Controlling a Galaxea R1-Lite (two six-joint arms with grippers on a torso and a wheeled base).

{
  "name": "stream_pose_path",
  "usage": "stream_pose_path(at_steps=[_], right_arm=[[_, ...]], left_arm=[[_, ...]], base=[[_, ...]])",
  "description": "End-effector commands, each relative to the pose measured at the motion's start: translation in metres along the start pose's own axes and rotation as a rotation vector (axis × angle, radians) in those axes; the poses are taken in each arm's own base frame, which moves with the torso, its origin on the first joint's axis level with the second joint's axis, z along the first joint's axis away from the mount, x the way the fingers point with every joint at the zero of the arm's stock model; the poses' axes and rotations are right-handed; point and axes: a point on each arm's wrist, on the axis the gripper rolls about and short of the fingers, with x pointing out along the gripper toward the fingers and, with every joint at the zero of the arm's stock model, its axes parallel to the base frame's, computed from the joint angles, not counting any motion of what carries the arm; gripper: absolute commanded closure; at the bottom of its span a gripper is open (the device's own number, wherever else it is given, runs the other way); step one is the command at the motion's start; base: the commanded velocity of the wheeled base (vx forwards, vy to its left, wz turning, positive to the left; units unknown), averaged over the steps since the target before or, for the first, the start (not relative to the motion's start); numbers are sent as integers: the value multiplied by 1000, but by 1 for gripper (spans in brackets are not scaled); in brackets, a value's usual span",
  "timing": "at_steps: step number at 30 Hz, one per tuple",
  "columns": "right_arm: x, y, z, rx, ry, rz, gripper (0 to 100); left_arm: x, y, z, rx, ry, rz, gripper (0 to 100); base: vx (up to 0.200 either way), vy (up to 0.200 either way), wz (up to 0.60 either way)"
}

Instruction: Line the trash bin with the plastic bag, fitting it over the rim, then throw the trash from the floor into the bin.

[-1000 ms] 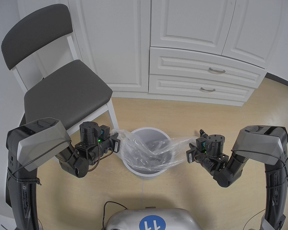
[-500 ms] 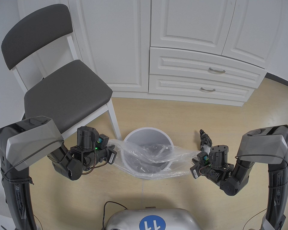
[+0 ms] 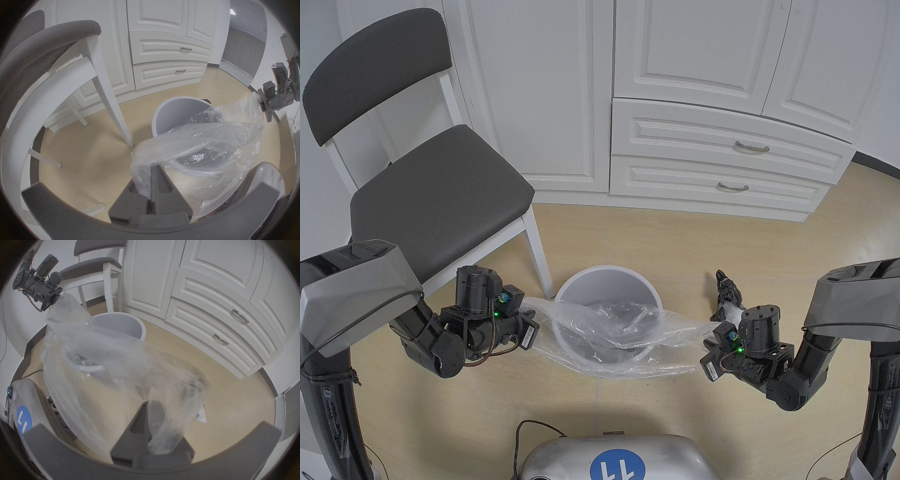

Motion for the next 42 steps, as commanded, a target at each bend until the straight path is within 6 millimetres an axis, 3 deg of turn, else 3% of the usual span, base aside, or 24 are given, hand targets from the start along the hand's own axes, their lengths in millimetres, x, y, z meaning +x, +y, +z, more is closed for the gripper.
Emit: stream_pose_path(at_steps=[1,15,34,42], right_arm=[[-12,-4,8,1,-19,-4,100],[-36,-13,10,-40,18,39,100],[-25,8,-16,-130,131,114,100],[-17,11,-19,-136,145,108,100]], left_arm=[[-9,0,4,19,-8,0,100],[-15,8,1,46,4,15,100],[-17,5,-22,154,143,-72,100],[-1,4,-28,146,153,-71,100]], base=[[0,0,0],[0,0,0],[0,0,0],[0,0,0]])
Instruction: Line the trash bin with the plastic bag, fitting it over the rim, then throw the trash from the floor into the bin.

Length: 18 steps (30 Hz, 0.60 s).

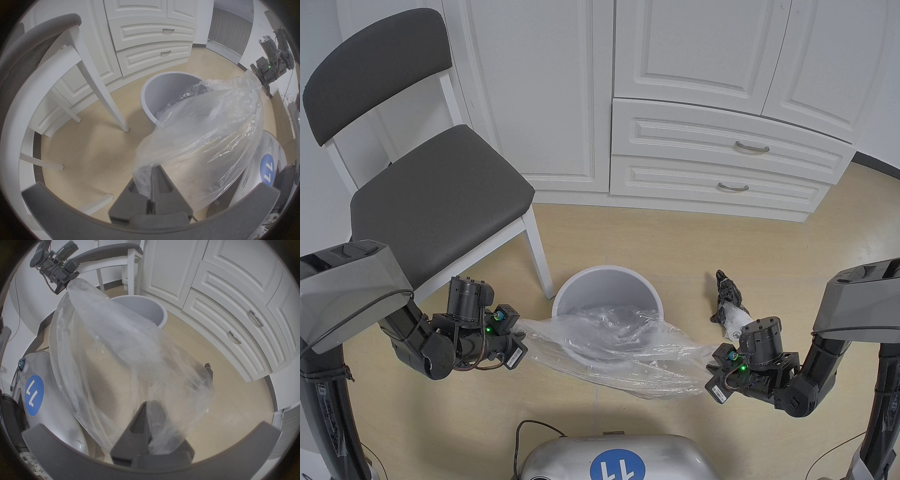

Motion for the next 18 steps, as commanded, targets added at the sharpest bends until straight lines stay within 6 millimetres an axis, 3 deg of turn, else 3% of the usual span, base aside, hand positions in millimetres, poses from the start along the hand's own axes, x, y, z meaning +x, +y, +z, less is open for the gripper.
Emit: stream_pose_path(at_steps=[1,18], right_arm=[[10,3,-3,0,13,0,100],[62,7,2,154,-36,-73,100]], left_arm=[[18,0,-3,-12,10,1,100],[78,-23,1,-141,-41,125,100]], base=[[0,0,0],[0,0,0]])
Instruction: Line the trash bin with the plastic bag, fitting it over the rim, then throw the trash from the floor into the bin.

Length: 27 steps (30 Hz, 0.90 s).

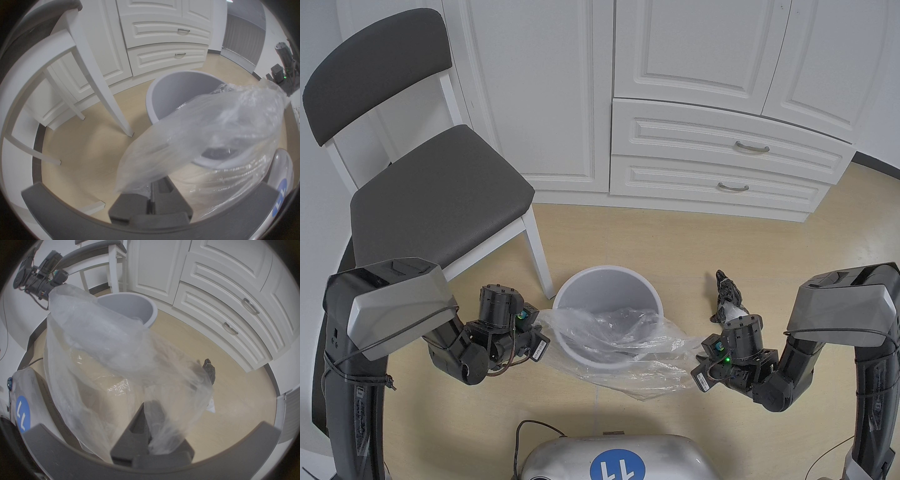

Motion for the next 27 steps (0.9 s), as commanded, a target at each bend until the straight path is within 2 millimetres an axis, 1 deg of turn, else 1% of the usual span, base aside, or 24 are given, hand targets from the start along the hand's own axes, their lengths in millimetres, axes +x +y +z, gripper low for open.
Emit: stream_pose_path(at_steps=[1,5,8,10,17,19,21,22,25,27], right_arm=[[22,6,-5,26,-28,-21,100],[33,8,-7,38,-77,-40,100],[33,8,-8,38,-81,-43,100],[33,7,-8,41,-85,-46,100],[28,2,-1,52,-130,-64,100],[28,0,-2,56,-136,-71,100],[27,0,-3,55,-132,-68,100],[26,1,-5,53,-125,-66,0],[22,3,-4,46,-130,-57,0],[14,-1,0,42,-145,-53,0]], left_arm=[[21,-11,-3,-53,8,27,100],[30,-12,6,-115,-19,74,100],[26,-9,8,-126,-26,78,100],[22,-6,14,-129,-42,78,100],[-1,3,23,-131,-66,56,100],[-9,4,26,-128,-74,39,100],[-11,4,26,-126,-74,31,100],[-12,3,25,-124,-74,25,100],[-11,1,24,-122,-70,21,100],[-10,1,23,-122,-66,20,100]], base=[[0,0,0],[0,0,0],[0,0,0],[0,0,0],[0,0,0],[0,0,0],[0,0,0],[0,0,0],[0,0,0],[0,0,0]])
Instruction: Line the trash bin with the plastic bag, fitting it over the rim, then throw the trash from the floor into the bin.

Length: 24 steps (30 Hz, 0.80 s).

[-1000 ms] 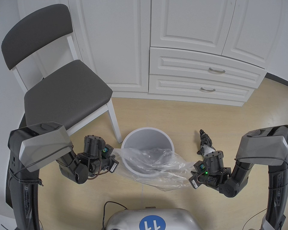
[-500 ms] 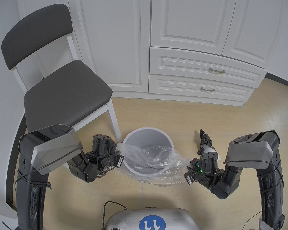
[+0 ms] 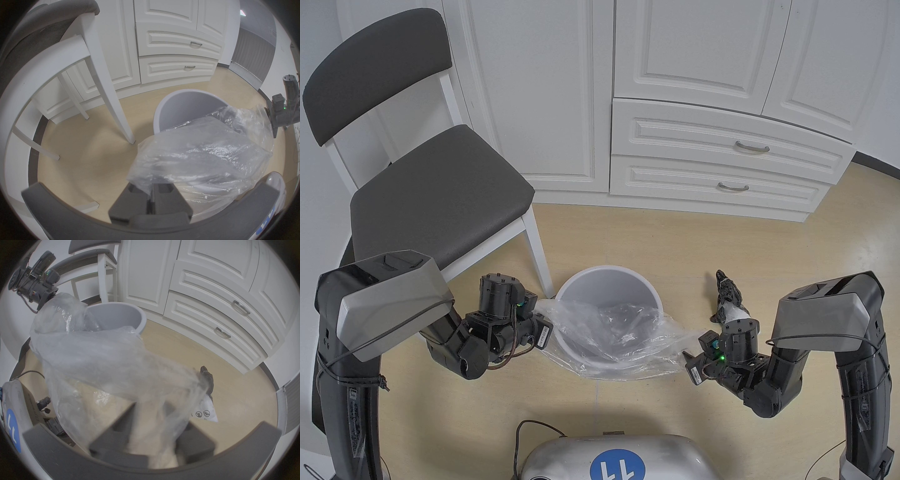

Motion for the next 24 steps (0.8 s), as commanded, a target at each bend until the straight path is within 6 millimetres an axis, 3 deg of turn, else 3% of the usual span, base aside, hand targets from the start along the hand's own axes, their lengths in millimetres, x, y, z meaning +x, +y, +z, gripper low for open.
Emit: stream_pose_path(at_steps=[1,7,11,14,20,24], right_arm=[[-13,-6,8,-7,-21,10,0],[-43,-45,21,-2,-131,173,0],[-44,-86,10,40,-217,312,0],[-41,-104,2,52,-260,333,0],[-41,-117,-4,54,-306,359,0],[-46,-117,3,33,-366,375,0]], left_arm=[[-3,0,4,1,-10,1,100],[0,1,2,-1,-6,4,100],[7,3,-4,-4,6,9,100],[8,3,-3,-5,3,11,100],[8,5,-3,-6,1,14,100],[8,6,-2,-7,-1,16,100]], base=[[0,0,0],[0,0,0],[0,0,0],[0,0,0],[0,0,0],[0,0,0]])
